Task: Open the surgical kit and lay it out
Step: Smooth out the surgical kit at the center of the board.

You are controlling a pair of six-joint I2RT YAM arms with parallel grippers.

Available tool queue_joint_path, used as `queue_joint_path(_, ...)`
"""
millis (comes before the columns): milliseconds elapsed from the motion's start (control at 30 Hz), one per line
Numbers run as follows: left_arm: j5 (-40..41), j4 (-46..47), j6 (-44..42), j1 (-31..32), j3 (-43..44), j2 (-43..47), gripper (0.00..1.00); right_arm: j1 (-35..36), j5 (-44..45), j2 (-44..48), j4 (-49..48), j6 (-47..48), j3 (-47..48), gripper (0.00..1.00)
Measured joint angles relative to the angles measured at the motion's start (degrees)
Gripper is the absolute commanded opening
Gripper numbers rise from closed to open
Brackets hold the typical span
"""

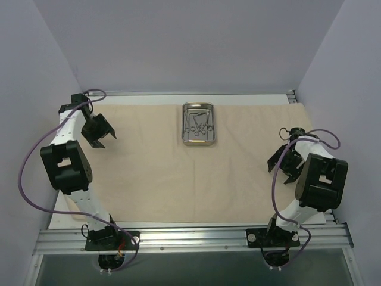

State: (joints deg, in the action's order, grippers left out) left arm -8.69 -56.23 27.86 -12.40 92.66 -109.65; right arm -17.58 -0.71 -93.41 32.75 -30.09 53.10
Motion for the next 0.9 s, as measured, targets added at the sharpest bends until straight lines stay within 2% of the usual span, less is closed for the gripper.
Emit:
queue_joint_path(200, 3.0, -2.9, -0.2, -1.3, -0.2, 0.4, 0.76, 10.7, -3.2, 0.0, 1.8, 4.4, 12.8, 0.84)
queue_joint_path(233, 3.8, -3.3, -0.2, -1.7, -0.6, 0.9, 0.81, 13.0, -4.4, 0.0, 1.4, 5.0, 15.0, 0.84)
queue_joint_path(333, 5.3, -3.7, 1.3, -3.4, -4.6, 4.5, 0.82, 20.2, -7.0, -0.2, 0.7, 6.6, 20.5, 0.85)
queue_joint_path(433, 5.9, -3.4, 3.6, -7.5, -11.5, 11.2, 0.82, 26.7, -9.0, -1.2, 0.3, 7.8, 24.1, 0.85)
queue_joint_path(533, 6.6, -3.7, 5.0, -14.6, -17.3, 17.9, 0.82, 31.7, -11.2, -3.4, -0.2, 8.3, 25.4, 0.85)
queue_joint_path(633, 7.1, -4.0, 4.9, -21.1, -18.4, 19.9, 0.81, 34.3, -13.0, -5.6, -0.2, 8.4, 25.4, 0.85)
queue_joint_path(700, 7.1, -3.6, 4.8, -22.5, -18.4, 18.9, 0.77, 35.0, -13.8, -6.4, -0.2, 8.8, 25.4, 0.85)
queue_joint_path(900, 9.5, -1.6, 6.4, -18.7, -18.4, 10.1, 0.74, 35.6, -14.6, -6.6, -0.2, 10.1, 25.4, 0.86)
